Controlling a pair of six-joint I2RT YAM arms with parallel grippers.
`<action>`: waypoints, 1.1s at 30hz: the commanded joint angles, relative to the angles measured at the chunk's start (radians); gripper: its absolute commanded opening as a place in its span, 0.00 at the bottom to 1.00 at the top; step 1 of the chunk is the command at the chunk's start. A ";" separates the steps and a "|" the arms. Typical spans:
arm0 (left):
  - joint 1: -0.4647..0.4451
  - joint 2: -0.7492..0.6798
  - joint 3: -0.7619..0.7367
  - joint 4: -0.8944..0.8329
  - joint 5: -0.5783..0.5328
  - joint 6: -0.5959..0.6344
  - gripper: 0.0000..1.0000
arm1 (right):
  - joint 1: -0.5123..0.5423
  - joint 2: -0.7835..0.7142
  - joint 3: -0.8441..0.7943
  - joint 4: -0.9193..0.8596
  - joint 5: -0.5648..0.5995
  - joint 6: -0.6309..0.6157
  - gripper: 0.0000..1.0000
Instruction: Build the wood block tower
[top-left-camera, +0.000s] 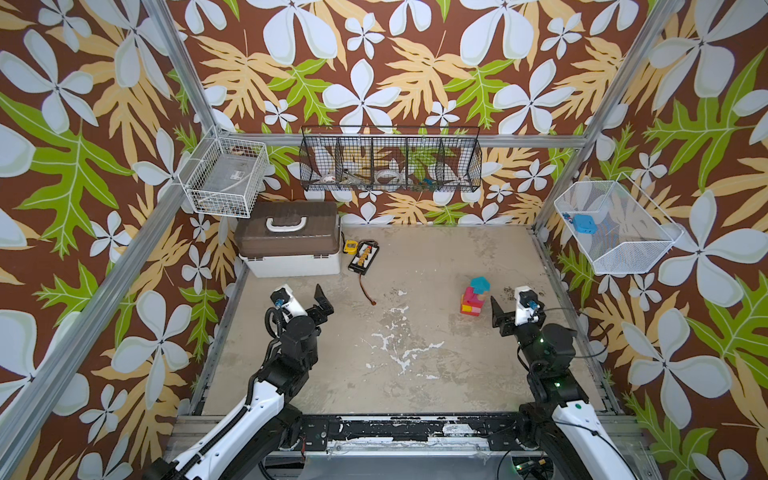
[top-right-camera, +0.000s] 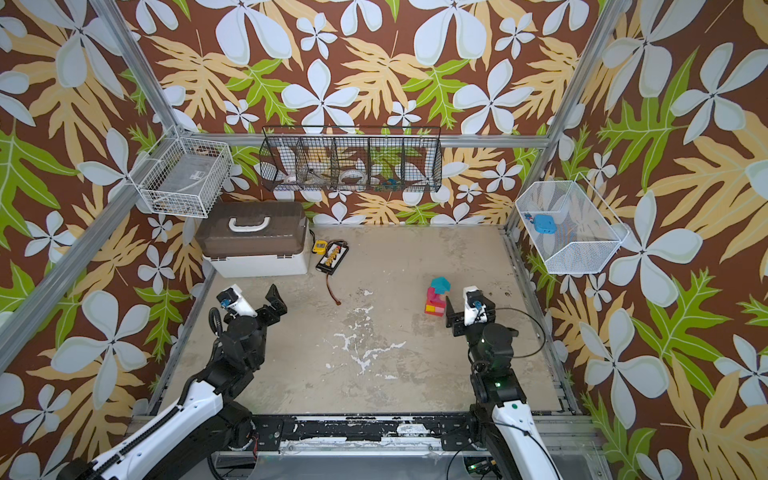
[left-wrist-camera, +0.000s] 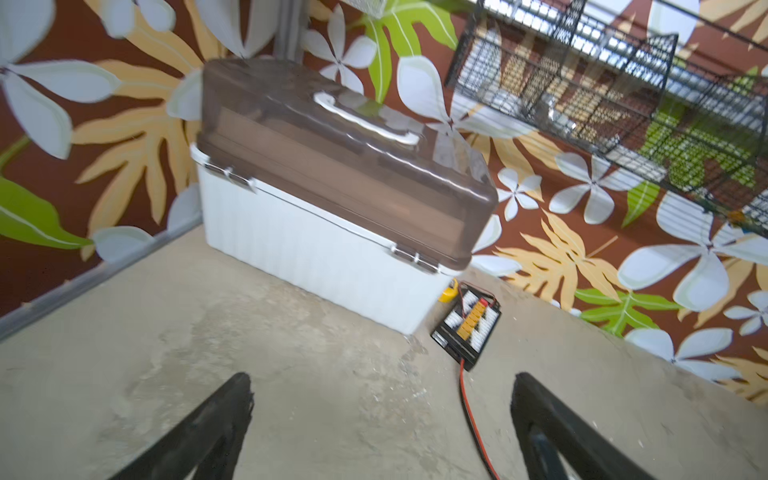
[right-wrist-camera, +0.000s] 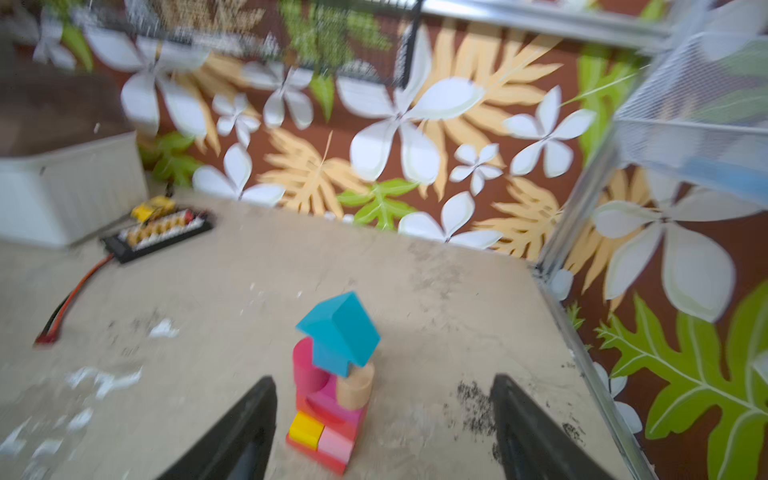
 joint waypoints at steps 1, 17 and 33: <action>0.003 -0.076 -0.072 0.143 -0.130 0.085 0.99 | -0.005 -0.061 -0.068 0.134 0.141 0.135 0.82; 0.050 0.296 -0.193 0.578 -0.300 0.268 1.00 | -0.177 0.182 -0.340 0.619 0.161 0.185 0.83; 0.129 0.752 -0.112 0.983 -0.167 0.432 1.00 | -0.177 0.942 -0.126 1.046 0.039 0.124 0.79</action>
